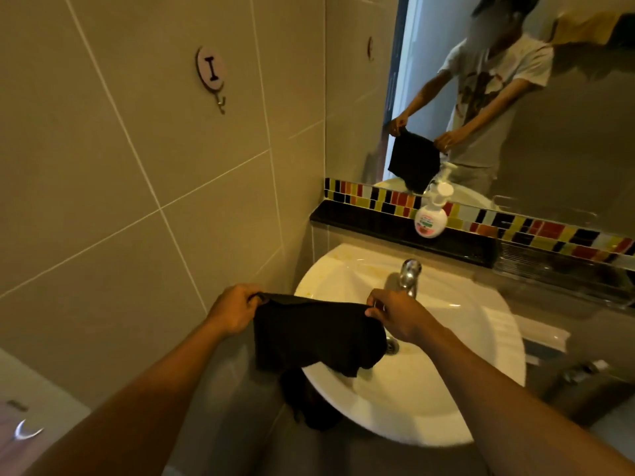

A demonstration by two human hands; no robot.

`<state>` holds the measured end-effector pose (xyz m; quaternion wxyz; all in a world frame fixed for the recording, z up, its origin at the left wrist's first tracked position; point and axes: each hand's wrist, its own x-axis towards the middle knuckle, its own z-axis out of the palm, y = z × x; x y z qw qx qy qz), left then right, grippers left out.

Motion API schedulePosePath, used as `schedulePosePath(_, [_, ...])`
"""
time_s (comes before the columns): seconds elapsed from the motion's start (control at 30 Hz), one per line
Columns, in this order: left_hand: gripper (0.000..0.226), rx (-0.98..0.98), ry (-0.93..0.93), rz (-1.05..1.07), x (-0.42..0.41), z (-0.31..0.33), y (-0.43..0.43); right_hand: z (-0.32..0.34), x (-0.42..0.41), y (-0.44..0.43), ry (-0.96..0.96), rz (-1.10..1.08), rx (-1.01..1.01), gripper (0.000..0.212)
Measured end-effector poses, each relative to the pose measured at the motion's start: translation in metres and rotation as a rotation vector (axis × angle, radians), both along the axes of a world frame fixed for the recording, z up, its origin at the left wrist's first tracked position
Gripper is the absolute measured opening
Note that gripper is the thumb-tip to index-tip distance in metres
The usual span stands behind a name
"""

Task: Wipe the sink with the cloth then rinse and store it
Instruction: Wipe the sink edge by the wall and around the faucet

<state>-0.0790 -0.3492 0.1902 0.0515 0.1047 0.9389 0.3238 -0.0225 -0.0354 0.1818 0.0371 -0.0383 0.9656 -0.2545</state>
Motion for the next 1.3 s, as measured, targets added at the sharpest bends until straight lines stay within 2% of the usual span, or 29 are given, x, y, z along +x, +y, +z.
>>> schedulePosePath(0.3, [0.017, -0.043, -0.155, 0.15, -0.017, -0.055, -0.02, -0.052, -0.045, -0.028, -0.12, -0.001, 0.037, 0.013])
schedulePosePath(0.47, [0.027, -0.034, -0.238, 0.24, -0.042, -0.088, -0.018, -0.083, -0.077, -0.043, -0.15, -0.089, 0.043, 0.013])
schedulePosePath(0.6, [0.016, 0.045, -0.315, 0.326, -0.062, -0.113, -0.011, -0.111, -0.103, -0.061, -0.182, -0.214, -0.025, 0.016])
schedulePosePath(0.7, [0.014, 0.093, -0.368, 0.383, -0.069, -0.131, -0.006, -0.132, -0.106, -0.079, -0.205, -0.28, -0.128, 0.032])
schedulePosePath(0.77, [0.016, 0.069, -0.403, 0.383, -0.073, -0.14, -0.003, -0.149, -0.101, -0.093, -0.227, -0.211, -0.096, 0.044])
schedulePosePath(0.87, [0.02, 0.033, -0.44, 0.357, -0.075, -0.156, -0.003, -0.172, -0.087, -0.119, -0.235, 0.035, 0.042, 0.058])
schedulePosePath(0.93, [0.024, 0.026, -0.457, 0.346, -0.077, -0.166, -0.004, -0.187, -0.08, -0.136, -0.229, 0.121, 0.095, 0.064])
schedulePosePath(1.13, [0.021, 0.067, -0.501, 0.321, -0.077, -0.182, 0.002, -0.216, -0.085, -0.156, -0.112, 0.12, 0.232, 0.065])
schedulePosePath(1.3, [0.02, 0.106, -0.536, 0.312, -0.072, -0.2, 0.012, -0.22, -0.118, -0.155, -0.123, 0.161, 0.182, 0.07])
